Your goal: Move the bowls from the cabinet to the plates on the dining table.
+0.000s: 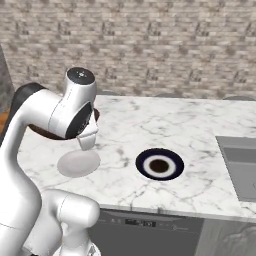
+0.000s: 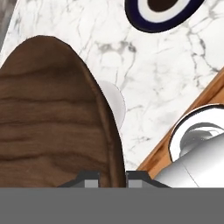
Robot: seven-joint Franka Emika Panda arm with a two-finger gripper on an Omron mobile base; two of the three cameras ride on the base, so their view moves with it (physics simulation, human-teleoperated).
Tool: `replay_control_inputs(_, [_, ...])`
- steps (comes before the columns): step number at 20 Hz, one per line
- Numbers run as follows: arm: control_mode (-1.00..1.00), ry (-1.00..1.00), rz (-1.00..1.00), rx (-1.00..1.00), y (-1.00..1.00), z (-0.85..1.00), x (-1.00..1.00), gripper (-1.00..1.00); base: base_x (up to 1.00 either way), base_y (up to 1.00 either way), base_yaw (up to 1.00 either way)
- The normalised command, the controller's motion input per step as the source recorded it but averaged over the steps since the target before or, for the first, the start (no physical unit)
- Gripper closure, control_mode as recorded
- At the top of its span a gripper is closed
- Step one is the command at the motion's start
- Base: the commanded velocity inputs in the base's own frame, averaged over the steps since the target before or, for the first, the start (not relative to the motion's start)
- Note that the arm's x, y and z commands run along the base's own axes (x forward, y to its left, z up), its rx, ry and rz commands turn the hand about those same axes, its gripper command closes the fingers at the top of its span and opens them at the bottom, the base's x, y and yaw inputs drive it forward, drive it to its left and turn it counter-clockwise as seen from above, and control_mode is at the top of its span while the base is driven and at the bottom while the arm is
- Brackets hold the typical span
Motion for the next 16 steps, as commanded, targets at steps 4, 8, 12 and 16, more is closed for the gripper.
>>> replay_control_inputs(4, [-1.0, 0.0, 0.0, 0.04, 0.1, -0.18, 0.0, 1.0, 0.0, 0.0, 0.0])
replay_control_inputs(8, [-1.0, -0.03, 0.0, 0.0, 0.07, -0.32, 0.0, 1.0, 0.0, 0.0, 0.0])
replay_control_inputs(12, [-1.0, -0.08, 0.0, -0.05, 0.07, -0.17, 0.0, 1.0, 0.0, 0.0, 0.0])
replay_control_inputs(16, [-1.0, -0.04, 0.0, -0.04, 0.09, -0.22, 0.0, 1.0, 0.0, 0.0, 0.0])
